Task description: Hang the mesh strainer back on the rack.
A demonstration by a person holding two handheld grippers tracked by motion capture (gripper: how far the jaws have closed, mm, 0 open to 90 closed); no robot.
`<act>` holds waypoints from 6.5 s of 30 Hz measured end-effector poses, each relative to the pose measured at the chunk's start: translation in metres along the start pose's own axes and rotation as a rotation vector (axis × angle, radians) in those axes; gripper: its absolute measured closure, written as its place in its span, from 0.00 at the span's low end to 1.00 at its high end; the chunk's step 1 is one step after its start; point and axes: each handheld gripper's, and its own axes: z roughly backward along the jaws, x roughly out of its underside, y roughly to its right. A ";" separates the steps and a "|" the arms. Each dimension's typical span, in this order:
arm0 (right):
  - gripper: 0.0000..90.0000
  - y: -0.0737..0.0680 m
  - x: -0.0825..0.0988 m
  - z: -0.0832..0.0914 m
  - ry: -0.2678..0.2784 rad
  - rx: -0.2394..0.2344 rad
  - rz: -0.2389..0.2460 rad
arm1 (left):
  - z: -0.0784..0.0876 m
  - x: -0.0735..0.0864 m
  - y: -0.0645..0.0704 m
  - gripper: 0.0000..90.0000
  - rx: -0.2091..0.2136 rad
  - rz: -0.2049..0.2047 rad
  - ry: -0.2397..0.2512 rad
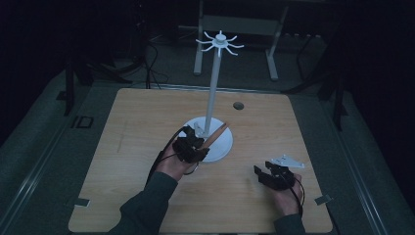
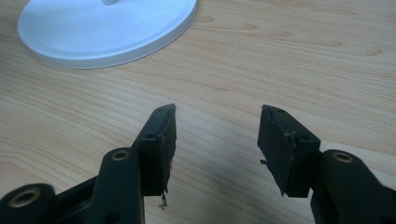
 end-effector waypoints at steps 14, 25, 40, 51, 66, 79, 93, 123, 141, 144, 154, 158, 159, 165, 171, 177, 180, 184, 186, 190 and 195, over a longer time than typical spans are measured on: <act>0.52 0.000 0.000 0.000 0.000 0.003 -0.004 | 0.019 -0.009 -0.002 0.77 -0.028 0.061 0.125; 0.52 0.000 0.000 0.000 0.000 0.005 -0.007 | 0.032 -0.014 -0.006 0.77 -0.052 0.111 0.210; 0.52 0.001 0.001 0.000 0.000 0.006 -0.010 | 0.044 -0.021 -0.008 0.77 -0.066 0.146 0.291; 0.52 0.002 0.001 -0.001 -0.003 0.007 -0.008 | 0.055 -0.027 -0.012 0.77 -0.069 0.175 0.346; 0.52 0.002 0.001 0.000 -0.001 0.009 -0.011 | 0.065 -0.034 -0.013 0.77 -0.073 0.211 0.406; 0.52 0.002 0.002 -0.001 -0.002 0.009 -0.011 | 0.073 -0.035 -0.018 0.77 -0.087 0.262 0.476; 0.52 0.003 0.002 -0.001 -0.003 0.010 -0.011 | 0.080 -0.038 -0.018 0.77 -0.103 0.284 0.522; 0.52 0.003 0.003 -0.002 -0.005 0.008 -0.016 | 0.095 -0.041 -0.020 0.77 -0.142 0.344 0.639; 0.52 0.003 0.003 -0.001 -0.006 0.011 -0.019 | 0.101 -0.042 -0.022 0.77 -0.152 0.362 0.674; 0.52 0.003 0.003 -0.001 -0.005 0.011 -0.019 | 0.102 -0.042 -0.022 0.77 -0.153 0.365 0.680; 0.52 0.003 0.003 -0.001 -0.006 0.011 -0.019 | 0.106 -0.047 -0.021 0.77 -0.155 0.353 0.698; 0.52 0.003 0.003 -0.001 -0.007 0.011 -0.020 | 0.106 -0.049 -0.022 0.77 -0.156 0.347 0.698; 0.52 0.003 0.003 -0.001 -0.007 0.011 -0.020 | 0.106 -0.049 -0.022 0.77 -0.156 0.347 0.698; 0.52 0.003 0.003 -0.001 -0.007 0.011 -0.021 | 0.106 -0.051 -0.023 0.77 -0.160 0.342 0.694; 0.52 0.003 0.003 -0.001 -0.007 0.011 -0.020 | 0.105 -0.053 -0.024 0.77 -0.162 0.340 0.688; 0.52 0.004 0.003 -0.001 -0.007 0.011 -0.020 | 0.104 -0.056 -0.024 0.77 -0.164 0.330 0.683; 0.52 0.004 0.003 -0.001 -0.007 0.011 -0.020 | 0.104 -0.057 -0.024 0.77 -0.163 0.329 0.679; 0.52 0.004 0.003 -0.002 -0.008 0.010 -0.017 | 0.102 -0.059 -0.025 0.77 -0.164 0.325 0.670; 0.52 0.004 0.003 -0.002 -0.009 0.010 -0.017 | 0.102 -0.059 -0.025 0.77 -0.166 0.325 0.668; 0.52 0.004 0.003 -0.002 -0.009 0.011 -0.019 | 0.101 -0.061 -0.026 0.77 -0.167 0.321 0.663; 0.52 0.004 0.003 -0.002 -0.008 0.010 -0.021 | 0.098 -0.063 -0.027 0.77 -0.164 0.316 0.651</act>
